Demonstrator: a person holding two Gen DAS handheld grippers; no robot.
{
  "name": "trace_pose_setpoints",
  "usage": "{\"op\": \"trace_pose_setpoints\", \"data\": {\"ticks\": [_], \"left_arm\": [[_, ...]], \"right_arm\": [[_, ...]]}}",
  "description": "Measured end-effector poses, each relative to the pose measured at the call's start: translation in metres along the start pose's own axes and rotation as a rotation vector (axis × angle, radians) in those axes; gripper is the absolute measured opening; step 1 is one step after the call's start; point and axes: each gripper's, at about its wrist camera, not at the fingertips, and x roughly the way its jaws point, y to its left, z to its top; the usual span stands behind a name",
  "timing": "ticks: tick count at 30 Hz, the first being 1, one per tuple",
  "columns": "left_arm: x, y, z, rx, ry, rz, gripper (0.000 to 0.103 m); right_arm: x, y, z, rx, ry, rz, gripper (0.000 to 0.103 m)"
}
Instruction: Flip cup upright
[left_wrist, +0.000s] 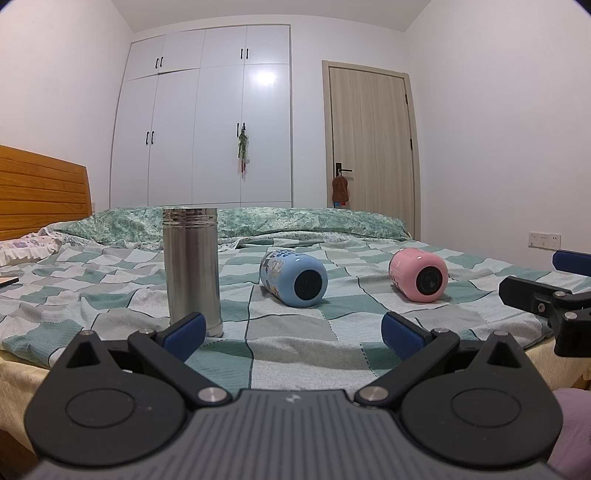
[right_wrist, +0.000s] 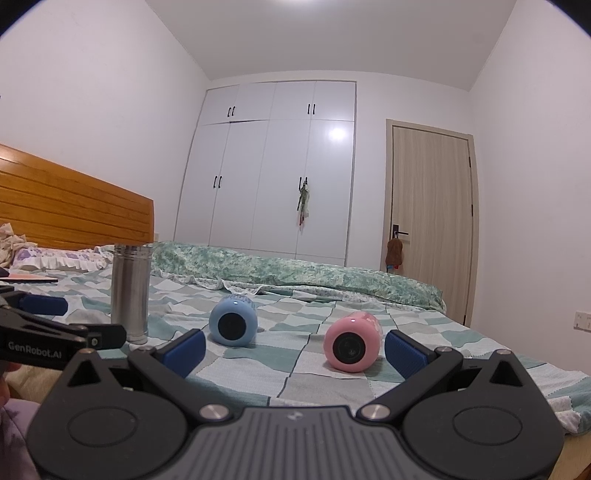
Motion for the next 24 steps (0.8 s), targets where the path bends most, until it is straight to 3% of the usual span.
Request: {"op": "trace_pose_setpoints", "data": {"ticks": [12, 18, 24], "left_arm": [[-0.002, -0.008, 0.002, -0.006, 0.027, -0.029, 0.103], [0.021, -0.017, 0.031, 0.003, 0.102, -0.065, 0.103], [0.065, -0.057, 0.081, 0.077, 0.142, -0.153, 0.103]], "right_arm": [[0.000, -0.007, 0.006, 0.025, 0.016, 0.014, 0.103], [0.009, -0.034, 0.022, 0.015, 0.040, -0.043, 0.103], [0.038, -0.086, 0.034, 0.032, 0.101, -0.110, 0.103]]}}
